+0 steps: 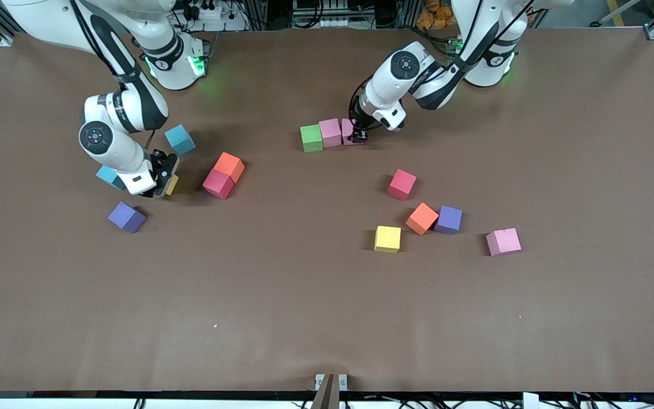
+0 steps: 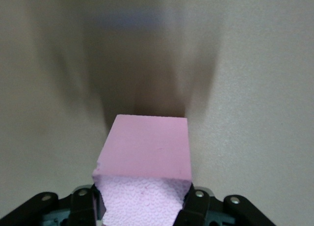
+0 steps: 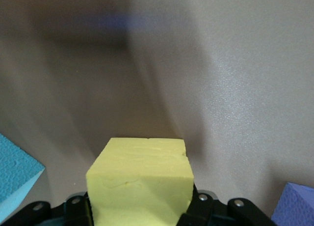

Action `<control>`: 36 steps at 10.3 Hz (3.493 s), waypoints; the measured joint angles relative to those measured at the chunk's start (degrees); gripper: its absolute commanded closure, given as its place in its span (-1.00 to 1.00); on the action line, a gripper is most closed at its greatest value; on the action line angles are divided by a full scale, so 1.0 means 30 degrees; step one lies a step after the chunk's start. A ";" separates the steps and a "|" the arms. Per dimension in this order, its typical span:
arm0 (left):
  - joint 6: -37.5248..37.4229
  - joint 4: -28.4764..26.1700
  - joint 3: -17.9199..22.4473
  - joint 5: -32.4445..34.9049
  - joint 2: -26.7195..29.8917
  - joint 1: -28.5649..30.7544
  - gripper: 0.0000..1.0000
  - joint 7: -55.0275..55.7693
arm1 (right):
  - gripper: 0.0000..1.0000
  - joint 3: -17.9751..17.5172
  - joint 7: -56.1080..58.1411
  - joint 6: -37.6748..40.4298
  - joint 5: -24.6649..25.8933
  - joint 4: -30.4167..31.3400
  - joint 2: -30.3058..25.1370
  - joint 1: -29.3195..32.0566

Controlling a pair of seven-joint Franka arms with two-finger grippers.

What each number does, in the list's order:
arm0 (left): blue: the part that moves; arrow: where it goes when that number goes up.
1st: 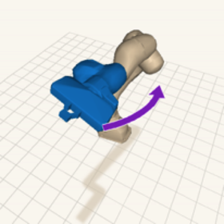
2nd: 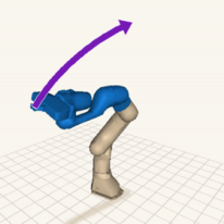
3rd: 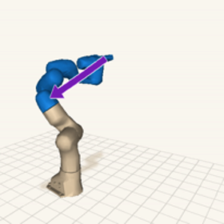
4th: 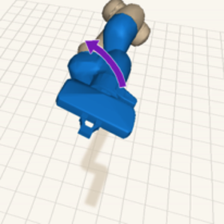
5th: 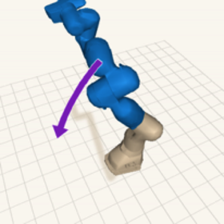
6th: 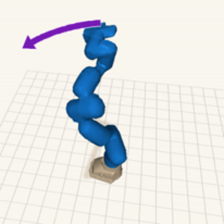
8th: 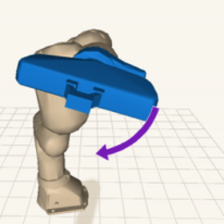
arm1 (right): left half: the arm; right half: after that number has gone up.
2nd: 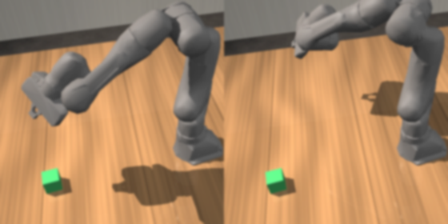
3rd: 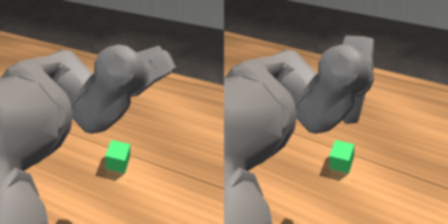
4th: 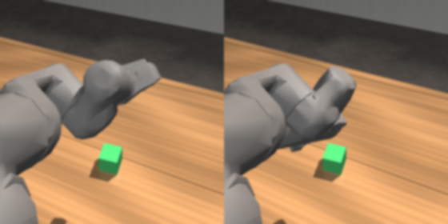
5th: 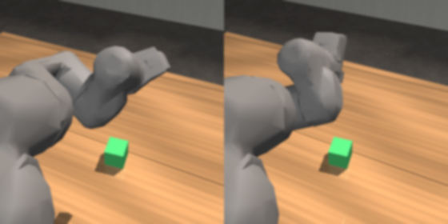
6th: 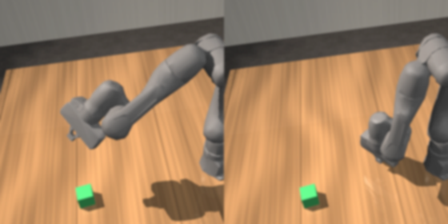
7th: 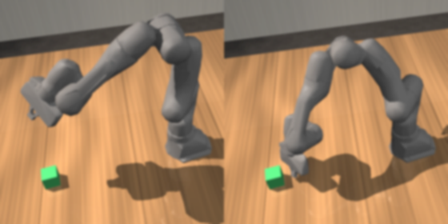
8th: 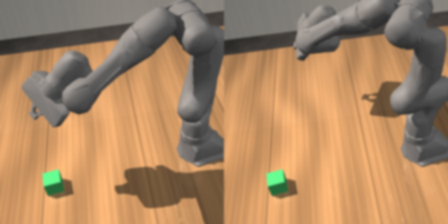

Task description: Form number 2 with 11 blocks

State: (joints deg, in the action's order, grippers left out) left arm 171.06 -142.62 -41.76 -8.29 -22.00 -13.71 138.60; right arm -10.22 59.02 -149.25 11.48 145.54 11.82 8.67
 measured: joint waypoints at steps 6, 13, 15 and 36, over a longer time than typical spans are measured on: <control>0.0673 0.0002 -0.0003 0.0000 -0.0372 -0.0131 1.00 0.0000 | 0.30 -0.0245 0.0022 -0.0110 0.0000 -0.0180 -0.0166 0.0000; 0.0729 0.0444 0.0216 0.0000 -0.0756 -0.0132 0.98 0.0006 | 0.34 -0.1980 -0.2841 -0.0157 -0.0034 -0.1137 -0.0501 -0.0001; 0.0729 0.0549 0.0249 0.0000 -0.0844 -0.0132 0.79 0.0006 | 0.34 -0.2837 -0.4365 -0.0040 -0.0034 -0.1608 -0.0624 0.0000; 0.1020 0.1022 0.0412 0.0012 0.1082 -0.0684 -1.00 -0.0511 | 0.34 -0.8201 -1.9268 0.2687 -0.0876 -0.3843 -0.1514 -0.0779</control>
State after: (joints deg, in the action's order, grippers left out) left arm 174.12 -139.55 -40.52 -8.25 -18.76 -15.76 137.07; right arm -34.82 1.22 -141.19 8.85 134.01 7.27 6.34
